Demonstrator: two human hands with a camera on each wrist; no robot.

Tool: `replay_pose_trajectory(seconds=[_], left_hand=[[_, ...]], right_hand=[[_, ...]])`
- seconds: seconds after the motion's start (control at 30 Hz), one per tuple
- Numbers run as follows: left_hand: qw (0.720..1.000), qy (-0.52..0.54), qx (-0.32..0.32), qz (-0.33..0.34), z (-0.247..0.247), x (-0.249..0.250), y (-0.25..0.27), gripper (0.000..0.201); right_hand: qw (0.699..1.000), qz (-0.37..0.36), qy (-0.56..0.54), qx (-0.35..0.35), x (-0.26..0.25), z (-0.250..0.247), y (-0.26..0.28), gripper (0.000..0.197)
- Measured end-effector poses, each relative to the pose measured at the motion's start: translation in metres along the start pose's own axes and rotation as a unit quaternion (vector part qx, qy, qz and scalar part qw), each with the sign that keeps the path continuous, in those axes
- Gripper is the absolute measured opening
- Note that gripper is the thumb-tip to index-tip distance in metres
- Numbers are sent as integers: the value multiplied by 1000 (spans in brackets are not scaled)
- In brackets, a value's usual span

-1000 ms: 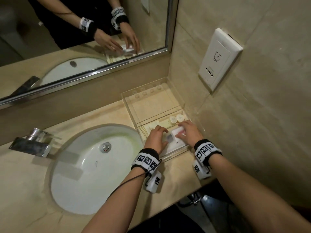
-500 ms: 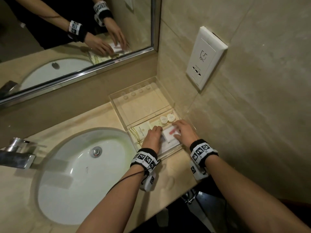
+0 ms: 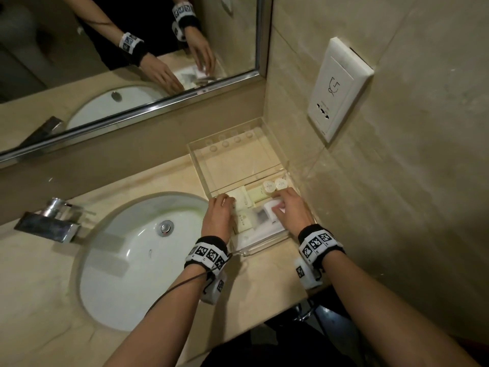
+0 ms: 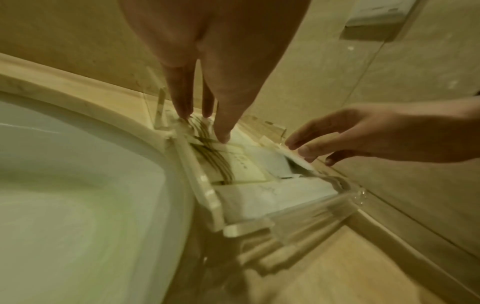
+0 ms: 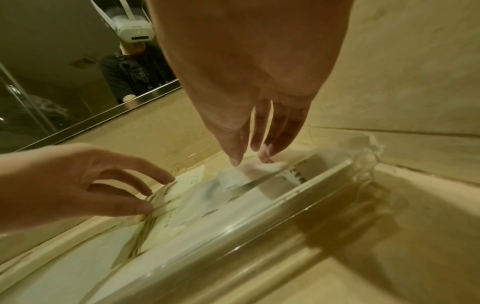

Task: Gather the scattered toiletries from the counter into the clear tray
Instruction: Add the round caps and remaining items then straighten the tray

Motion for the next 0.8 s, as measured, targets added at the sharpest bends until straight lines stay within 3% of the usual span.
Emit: replay_pose_trajectory(seconds=[0.2,0.3,0.4,0.57,0.73,0.8], left_hand=[[998,-31,-47,11,17,2,4,62],[997,-59,-36,42,15,11,1,54],[992,-88,-66,63,20,17,-2,53],[987,-111,-91,68,21,10,-5,84],[995,-79,-14,65,11,24,-11,41],[992,-80,-14,98,15,37,-9,37]], right_hand=[[1000,-7,29,-8,5,1,3,32],[999,-3,33,-15,9,1,4,37],[999,-3,37,-26,10,2,5,46],[998,22,44,-51,18,4,4,58],[992,27,111,-58,20,2,1,54],[993,42,102,-48,22,-1,0,58]])
Point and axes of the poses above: each hand's wrist, its own y-axis away from the middle knuckle, its own z-axis out of the palm, x = y × z, the point moved 7 cm from there along -y, towards the middle knuckle, and after that the axes turned 5 degrees about -z, right-handed, at the moved point
